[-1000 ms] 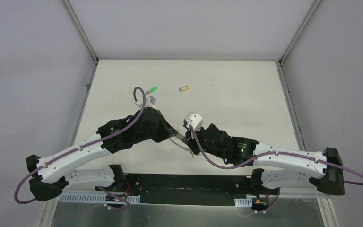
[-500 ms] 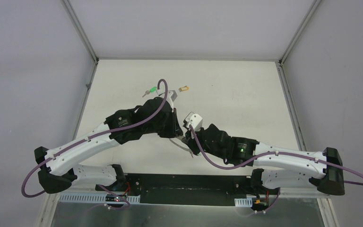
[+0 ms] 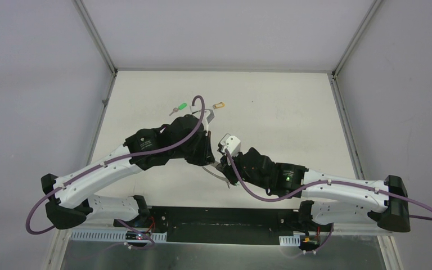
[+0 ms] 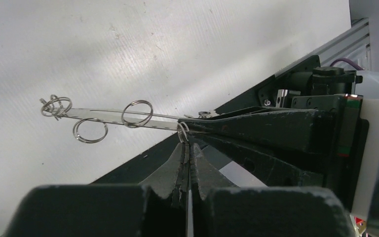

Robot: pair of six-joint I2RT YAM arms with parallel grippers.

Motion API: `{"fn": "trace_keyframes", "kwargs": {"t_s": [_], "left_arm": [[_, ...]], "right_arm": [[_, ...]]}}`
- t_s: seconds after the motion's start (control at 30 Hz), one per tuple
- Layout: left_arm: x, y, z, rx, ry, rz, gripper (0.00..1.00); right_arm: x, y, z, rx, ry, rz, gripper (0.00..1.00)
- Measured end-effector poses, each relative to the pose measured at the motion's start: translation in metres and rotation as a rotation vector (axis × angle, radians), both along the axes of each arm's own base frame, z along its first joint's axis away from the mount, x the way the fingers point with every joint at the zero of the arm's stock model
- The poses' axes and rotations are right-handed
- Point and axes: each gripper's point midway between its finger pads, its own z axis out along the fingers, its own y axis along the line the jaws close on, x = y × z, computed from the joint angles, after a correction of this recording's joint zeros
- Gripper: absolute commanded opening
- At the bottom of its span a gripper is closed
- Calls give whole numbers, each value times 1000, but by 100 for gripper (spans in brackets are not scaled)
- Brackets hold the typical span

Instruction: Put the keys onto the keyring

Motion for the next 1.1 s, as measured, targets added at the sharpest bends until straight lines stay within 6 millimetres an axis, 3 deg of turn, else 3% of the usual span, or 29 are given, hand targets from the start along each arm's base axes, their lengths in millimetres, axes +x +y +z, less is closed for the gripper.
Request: {"fn": "trace_keyframes", "kwargs": {"t_s": [0.27,0.8,1.1], "left_arm": [[2,19,-4,58,-21,38,0],[2,22,0,-8,-87,17,0],[1,25,0,-51,-115,18,0]], "right_arm": [[-1,2,2,11,0,7,0],[-2,3,3,18,1,13,0],[-3,7,9,44,-3,25,33]]}}
